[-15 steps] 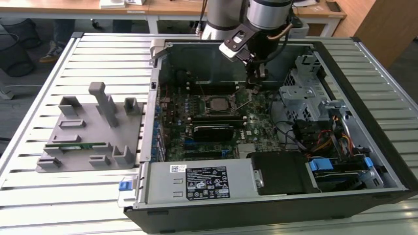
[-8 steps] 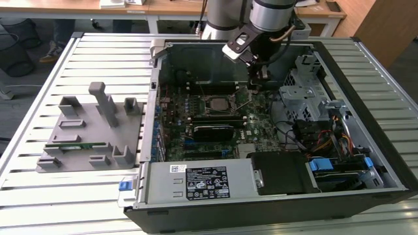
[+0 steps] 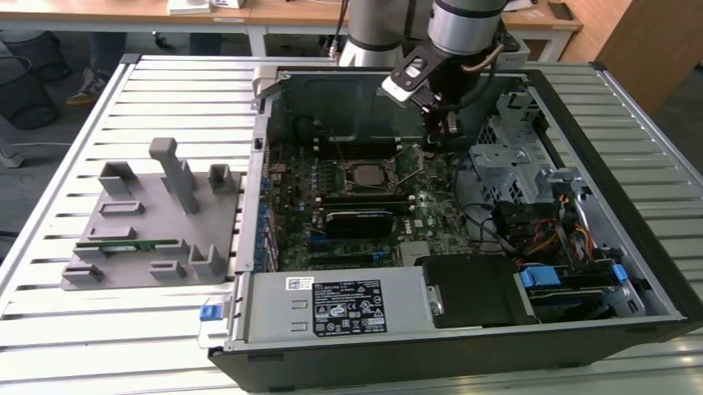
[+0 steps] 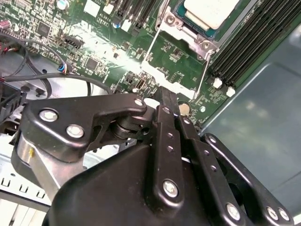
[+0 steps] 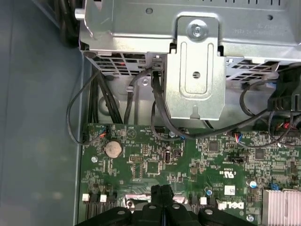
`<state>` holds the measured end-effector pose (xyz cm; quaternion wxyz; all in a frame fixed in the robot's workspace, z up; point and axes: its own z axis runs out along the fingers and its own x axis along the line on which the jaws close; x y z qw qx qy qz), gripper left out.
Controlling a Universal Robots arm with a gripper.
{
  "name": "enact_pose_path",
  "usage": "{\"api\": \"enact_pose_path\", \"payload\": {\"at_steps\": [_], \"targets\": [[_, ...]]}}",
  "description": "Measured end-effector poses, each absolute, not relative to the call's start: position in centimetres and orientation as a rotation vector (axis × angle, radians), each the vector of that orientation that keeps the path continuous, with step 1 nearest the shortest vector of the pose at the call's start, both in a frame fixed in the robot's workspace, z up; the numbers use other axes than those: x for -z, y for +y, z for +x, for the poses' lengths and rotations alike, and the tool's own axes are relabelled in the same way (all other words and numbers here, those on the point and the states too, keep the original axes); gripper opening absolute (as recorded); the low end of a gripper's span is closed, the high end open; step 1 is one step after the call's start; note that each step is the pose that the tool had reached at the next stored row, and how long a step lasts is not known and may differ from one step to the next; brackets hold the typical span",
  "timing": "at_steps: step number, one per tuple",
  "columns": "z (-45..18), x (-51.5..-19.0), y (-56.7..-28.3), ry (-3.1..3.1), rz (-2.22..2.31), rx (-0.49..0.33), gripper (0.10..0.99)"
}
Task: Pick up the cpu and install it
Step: 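Close the cpu cover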
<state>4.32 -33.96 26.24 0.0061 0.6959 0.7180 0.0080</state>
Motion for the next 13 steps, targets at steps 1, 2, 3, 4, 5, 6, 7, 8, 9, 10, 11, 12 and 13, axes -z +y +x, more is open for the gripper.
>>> {"api": "enact_pose_path", "payload": {"at_steps": [1, 2, 3, 4, 5, 6, 7, 8, 9, 10, 11, 12, 13], "targets": [[4.37, -26.20, -33.94, 2.247, 2.178, -0.025, 0.114], [4.42, -26.16, -33.93, 2.247, 2.178, -0.025, 0.114], [4.47, -26.12, -33.91, 2.247, 2.178, -0.024, 0.114], [4.54, -26.07, -33.89, 2.247, 2.178, -0.024, 0.114], [4.61, -26.04, -33.87, 2.247, 2.178, -0.024, 0.114], [4.68, -26.01, -33.84, 2.247, 2.178, -0.023, 0.114], [4.76, -25.97, -33.83, 2.248, 2.178, -0.023, 0.114], [4.81, -25.92, -33.82, 2.248, 2.179, -0.023, 0.114], [4.86, -25.88, -33.82, 2.248, 2.179, -0.023, 0.114], [4.91, -25.83, -33.81, 2.248, 2.179, -0.023, 0.114], [4.97, -25.78, -33.80, 2.248, 2.179, -0.022, 0.114], [5.02, -25.72, -33.79, 2.248, 2.179, -0.022, 0.114], [5.06, -25.66, -33.79, 2.249, 2.179, -0.021, 0.114]]}}
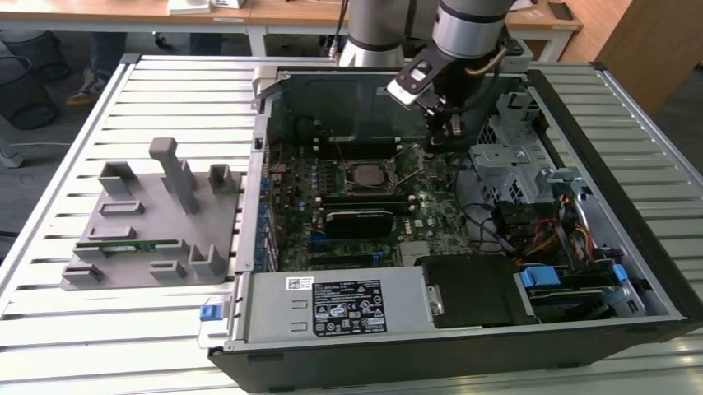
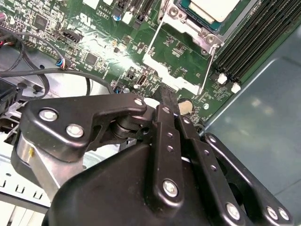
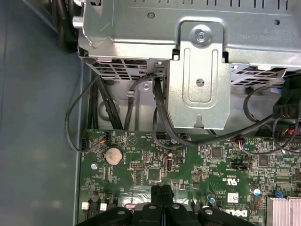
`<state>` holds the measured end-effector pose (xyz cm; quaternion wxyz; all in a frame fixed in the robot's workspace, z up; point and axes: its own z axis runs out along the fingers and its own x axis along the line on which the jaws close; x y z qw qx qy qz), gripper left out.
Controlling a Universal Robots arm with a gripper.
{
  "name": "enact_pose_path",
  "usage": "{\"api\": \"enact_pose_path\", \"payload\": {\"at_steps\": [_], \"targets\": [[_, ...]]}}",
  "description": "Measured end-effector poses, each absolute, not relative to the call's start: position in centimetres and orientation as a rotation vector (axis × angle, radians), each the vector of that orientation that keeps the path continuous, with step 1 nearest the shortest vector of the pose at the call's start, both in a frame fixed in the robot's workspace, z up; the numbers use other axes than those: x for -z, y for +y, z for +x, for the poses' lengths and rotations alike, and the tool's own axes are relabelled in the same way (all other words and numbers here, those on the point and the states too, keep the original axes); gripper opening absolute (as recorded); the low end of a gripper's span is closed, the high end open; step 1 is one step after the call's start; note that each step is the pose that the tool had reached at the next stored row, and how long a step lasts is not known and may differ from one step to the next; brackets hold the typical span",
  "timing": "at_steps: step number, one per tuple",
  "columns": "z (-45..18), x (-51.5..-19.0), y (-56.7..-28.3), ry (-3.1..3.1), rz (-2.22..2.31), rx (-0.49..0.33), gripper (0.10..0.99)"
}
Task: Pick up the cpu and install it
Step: 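Close the cpu cover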
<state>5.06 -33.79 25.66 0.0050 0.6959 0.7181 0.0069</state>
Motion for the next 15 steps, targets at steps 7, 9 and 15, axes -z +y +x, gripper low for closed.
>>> {"api": "enact_pose_path", "payload": {"at_steps": [7, 9, 15], "targets": [[5.4, -25.2, -33.8, 2.251, 2.181, -0.017, 0.114], [5.4, -25.0, -33.8, 2.252, 2.182, -0.015, 0.114], [5.5, -24.2, -33.8, 2.255, 2.186, -0.008, 0.114]]}}
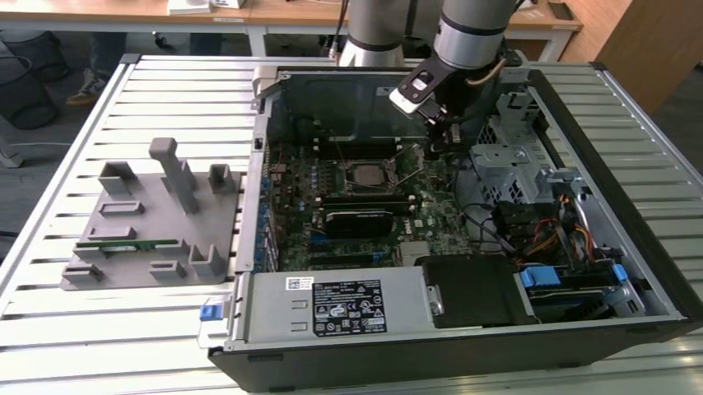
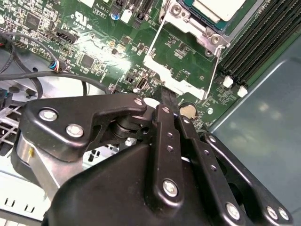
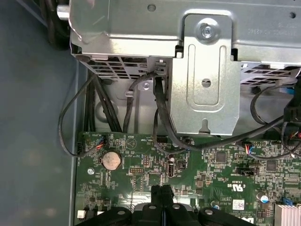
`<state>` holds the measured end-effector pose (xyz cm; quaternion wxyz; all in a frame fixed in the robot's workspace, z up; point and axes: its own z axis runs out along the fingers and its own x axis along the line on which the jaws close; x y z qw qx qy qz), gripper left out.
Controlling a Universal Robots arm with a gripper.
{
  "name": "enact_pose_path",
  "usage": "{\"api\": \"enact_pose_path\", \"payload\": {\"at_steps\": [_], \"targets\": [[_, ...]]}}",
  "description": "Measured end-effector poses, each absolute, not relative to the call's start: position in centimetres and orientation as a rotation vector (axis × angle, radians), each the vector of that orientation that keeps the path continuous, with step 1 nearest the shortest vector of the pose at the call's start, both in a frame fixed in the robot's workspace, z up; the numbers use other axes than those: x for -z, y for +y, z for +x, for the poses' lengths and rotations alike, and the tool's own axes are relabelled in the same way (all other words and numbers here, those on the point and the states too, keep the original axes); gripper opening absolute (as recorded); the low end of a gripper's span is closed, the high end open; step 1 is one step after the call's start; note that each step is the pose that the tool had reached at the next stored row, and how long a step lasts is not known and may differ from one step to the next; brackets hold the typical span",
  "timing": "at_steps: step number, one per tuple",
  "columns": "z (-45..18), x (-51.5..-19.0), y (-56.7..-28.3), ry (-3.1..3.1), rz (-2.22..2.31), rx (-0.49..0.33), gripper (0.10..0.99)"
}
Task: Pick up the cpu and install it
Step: 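Close the cpu cover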
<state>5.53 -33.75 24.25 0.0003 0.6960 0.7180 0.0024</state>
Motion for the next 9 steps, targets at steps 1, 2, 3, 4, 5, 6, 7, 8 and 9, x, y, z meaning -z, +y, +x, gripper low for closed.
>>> {"api": "enact_pose_path", "payload": {"at_steps": [1, 2, 3, 4, 5, 6, 7, 8, 9], "targets": [[5.53, -24.21, -33.76, 2.256, 2.187, -0.009, 0.114], [5.53, -24.22, -33.76, 2.258, 2.188, -0.009, 0.114], [5.53, -24.21, -33.75, 2.259, 2.189, -0.010, 0.114], [5.52, -24.21, -33.75, 2.260, 2.190, -0.011, 0.114], [5.49, -24.20, -33.75, 2.261, 2.191, -0.011, 0.114], [5.40, -24.20, -33.75, 2.261, 2.192, -0.012, 0.114], [5.28, -24.21, -33.75, 2.262, 2.192, -0.013, 0.114], [5.10, -24.23, -33.75, 2.263, 2.193, -0.014, 0.114], [4.93, -24.27, -33.76, 2.264, 2.194, -0.017, 0.114]]}}
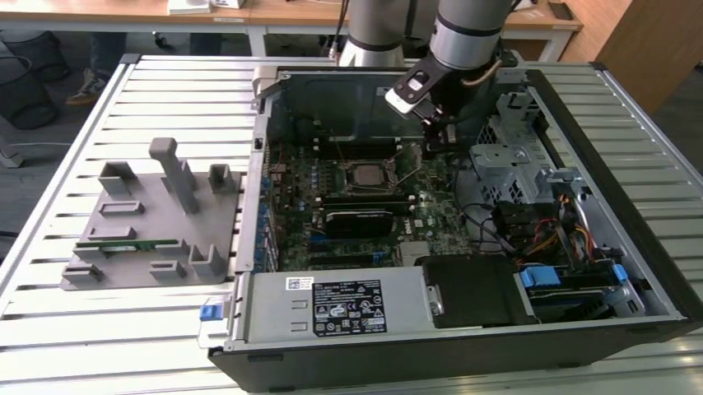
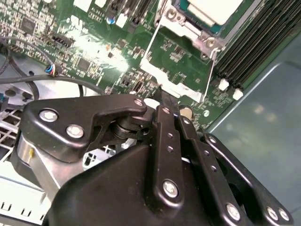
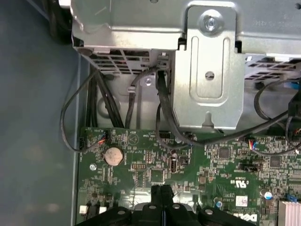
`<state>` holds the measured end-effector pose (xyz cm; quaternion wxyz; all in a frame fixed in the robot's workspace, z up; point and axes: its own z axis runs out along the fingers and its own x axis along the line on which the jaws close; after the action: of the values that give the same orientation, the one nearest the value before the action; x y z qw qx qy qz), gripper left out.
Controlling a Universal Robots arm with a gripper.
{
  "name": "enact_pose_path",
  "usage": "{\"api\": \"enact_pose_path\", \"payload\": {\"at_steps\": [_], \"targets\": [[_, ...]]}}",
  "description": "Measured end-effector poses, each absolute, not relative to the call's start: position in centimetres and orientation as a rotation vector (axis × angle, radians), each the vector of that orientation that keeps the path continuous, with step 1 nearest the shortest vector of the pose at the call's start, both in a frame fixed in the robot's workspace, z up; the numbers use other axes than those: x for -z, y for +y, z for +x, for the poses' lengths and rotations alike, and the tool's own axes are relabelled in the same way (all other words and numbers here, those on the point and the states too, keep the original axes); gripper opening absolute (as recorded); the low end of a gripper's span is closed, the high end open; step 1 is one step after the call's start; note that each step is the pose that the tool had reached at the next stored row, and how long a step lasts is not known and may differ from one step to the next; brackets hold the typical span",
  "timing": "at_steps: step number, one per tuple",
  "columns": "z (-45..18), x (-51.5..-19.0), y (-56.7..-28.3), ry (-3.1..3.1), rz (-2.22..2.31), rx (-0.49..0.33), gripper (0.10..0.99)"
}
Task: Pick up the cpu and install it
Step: 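Close the cpu cover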
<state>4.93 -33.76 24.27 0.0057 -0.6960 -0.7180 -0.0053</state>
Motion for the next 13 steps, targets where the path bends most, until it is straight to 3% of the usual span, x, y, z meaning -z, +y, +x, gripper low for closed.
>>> {"api": "enact_pose_path", "payload": {"at_steps": [13], "targets": [[2.8, -24.5, -33.7, -2.242, -2.173, 0.028, 0.114]]}}
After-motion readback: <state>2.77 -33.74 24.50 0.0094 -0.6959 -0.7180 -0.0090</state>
